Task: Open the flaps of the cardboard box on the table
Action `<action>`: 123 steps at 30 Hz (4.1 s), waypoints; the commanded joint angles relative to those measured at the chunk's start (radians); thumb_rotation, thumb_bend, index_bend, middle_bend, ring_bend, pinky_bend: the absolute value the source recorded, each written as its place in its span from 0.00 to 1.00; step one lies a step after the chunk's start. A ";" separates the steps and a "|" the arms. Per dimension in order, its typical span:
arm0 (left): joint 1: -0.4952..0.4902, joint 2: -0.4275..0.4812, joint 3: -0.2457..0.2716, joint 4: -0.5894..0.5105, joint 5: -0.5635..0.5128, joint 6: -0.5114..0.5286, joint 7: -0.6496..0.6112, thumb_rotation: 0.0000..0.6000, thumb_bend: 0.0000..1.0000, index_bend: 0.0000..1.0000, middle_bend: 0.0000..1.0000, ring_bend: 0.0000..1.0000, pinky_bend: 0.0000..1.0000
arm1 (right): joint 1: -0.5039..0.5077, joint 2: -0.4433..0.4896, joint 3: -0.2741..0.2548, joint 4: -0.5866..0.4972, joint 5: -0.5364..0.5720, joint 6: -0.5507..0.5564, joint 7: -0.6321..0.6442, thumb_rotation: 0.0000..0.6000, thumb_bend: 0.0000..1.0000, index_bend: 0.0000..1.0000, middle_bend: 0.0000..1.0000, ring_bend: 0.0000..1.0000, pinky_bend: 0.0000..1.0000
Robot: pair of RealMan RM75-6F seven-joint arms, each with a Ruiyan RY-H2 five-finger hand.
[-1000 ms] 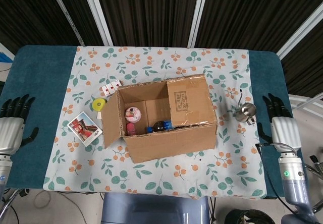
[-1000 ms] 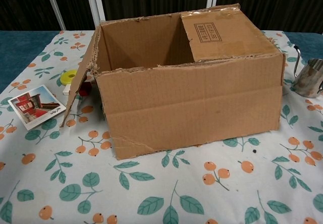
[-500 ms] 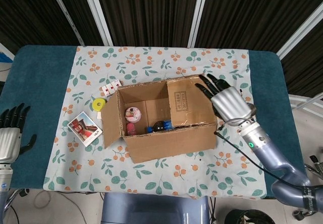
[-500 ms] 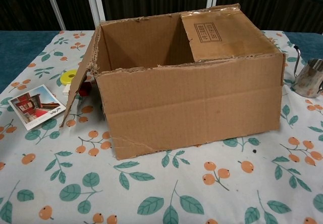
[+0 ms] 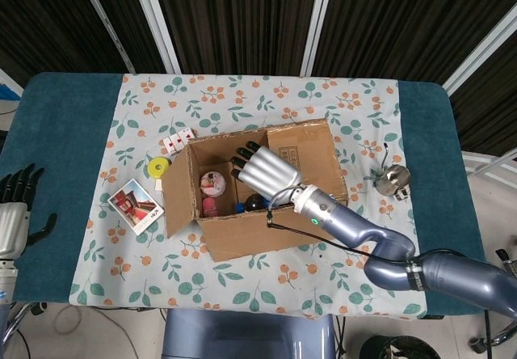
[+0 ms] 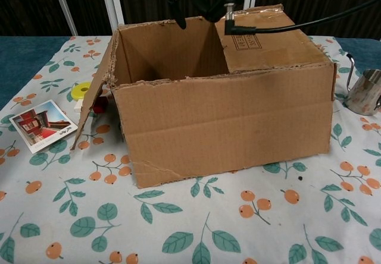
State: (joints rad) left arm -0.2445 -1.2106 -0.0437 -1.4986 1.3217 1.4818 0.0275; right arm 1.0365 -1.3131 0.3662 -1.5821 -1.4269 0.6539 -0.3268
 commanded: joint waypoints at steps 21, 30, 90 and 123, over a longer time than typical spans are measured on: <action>0.014 0.005 -0.035 -0.012 -0.001 -0.045 -0.016 1.00 0.33 0.00 0.00 0.00 0.04 | 0.191 0.006 -0.177 0.182 -0.108 -0.234 -0.044 1.00 1.00 0.59 0.42 0.27 0.26; 0.018 0.008 -0.041 -0.021 0.001 -0.061 -0.017 1.00 0.33 0.00 0.00 0.00 0.04 | 0.237 0.092 -0.217 0.158 -0.150 -0.289 -0.110 1.00 1.00 0.60 0.43 0.27 0.26; 0.034 0.024 -0.073 -0.048 0.000 -0.109 -0.029 1.00 0.34 0.00 0.00 0.00 0.03 | 0.291 0.500 -0.221 -0.054 -0.169 -0.356 -0.242 1.00 0.72 0.43 0.31 0.21 0.24; 0.037 0.029 -0.073 -0.057 0.006 -0.122 -0.026 1.00 0.34 0.00 0.00 0.00 0.01 | 0.226 0.614 -0.218 0.019 -0.182 -0.348 -0.270 1.00 0.68 0.36 0.28 0.20 0.24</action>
State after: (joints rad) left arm -0.2073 -1.1812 -0.1172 -1.5553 1.3275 1.3602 0.0011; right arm 1.2669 -0.7024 0.1471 -1.5678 -1.6127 0.3039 -0.5931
